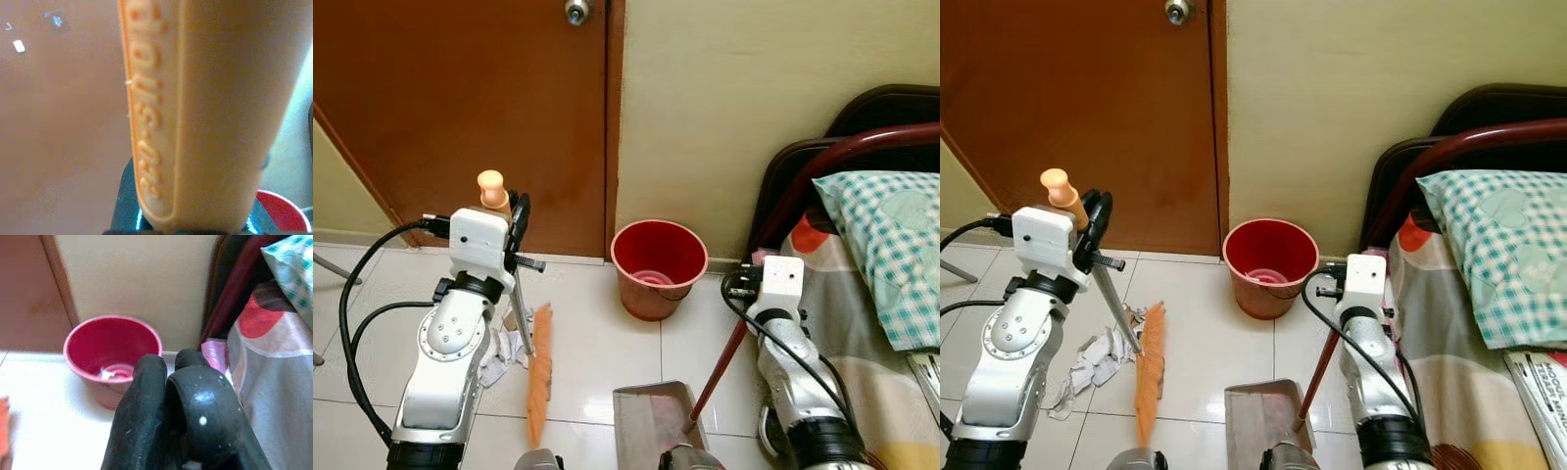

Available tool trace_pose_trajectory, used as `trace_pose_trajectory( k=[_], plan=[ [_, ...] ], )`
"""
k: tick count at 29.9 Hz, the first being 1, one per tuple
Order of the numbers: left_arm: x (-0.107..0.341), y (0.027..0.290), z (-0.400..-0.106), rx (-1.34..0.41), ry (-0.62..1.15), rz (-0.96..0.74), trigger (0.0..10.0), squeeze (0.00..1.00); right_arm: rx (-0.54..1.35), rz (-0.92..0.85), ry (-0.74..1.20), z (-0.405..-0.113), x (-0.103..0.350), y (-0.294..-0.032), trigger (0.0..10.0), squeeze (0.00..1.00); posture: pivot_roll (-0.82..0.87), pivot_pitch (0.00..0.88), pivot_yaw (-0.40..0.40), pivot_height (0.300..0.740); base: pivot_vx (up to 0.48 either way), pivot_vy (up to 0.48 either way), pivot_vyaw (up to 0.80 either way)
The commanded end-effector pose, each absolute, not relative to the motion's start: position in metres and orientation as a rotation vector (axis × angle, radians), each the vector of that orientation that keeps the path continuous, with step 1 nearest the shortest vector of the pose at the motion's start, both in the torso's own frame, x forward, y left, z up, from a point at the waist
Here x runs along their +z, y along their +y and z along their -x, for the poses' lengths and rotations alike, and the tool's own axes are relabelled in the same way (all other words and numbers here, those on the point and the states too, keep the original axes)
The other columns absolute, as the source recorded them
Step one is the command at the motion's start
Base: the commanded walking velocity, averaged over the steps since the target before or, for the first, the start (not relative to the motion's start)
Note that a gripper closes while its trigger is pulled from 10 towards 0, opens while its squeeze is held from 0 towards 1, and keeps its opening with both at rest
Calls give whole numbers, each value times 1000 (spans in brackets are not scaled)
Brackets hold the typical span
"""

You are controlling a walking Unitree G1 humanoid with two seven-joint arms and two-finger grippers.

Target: Sweep floor

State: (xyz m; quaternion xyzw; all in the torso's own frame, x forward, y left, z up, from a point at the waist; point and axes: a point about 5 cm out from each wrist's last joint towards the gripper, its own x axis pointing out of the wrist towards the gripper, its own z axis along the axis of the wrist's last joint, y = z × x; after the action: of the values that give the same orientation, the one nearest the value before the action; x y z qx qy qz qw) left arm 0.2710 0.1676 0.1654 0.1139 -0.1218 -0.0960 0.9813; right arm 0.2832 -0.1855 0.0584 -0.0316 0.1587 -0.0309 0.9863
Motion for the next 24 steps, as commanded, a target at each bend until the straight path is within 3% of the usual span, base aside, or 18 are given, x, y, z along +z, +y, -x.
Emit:
trace_pose_trajectory(
  k=[1,9,14,24],
  plan=[
    [171,172,-270,-192,-263,-277,10000,0,2,127,418,-273,49,-187,10000,0,43,110,-35,740,0,0,0],
    [159,179,-266,-183,-188,-294,10000,0,40,90,471,-265,61,-197,10000,0,36,110,-33,740,0,0,0],
    [147,173,-267,-236,-160,-310,10000,0,-97,-27,238,-293,96,-194,10000,0,41,106,-21,740,0,0,0],
    [136,157,-279,-288,-140,-299,10000,0,-138,-105,113,-311,114,-178,10000,0,41,102,-21,740,0,0,0]
  ],
)
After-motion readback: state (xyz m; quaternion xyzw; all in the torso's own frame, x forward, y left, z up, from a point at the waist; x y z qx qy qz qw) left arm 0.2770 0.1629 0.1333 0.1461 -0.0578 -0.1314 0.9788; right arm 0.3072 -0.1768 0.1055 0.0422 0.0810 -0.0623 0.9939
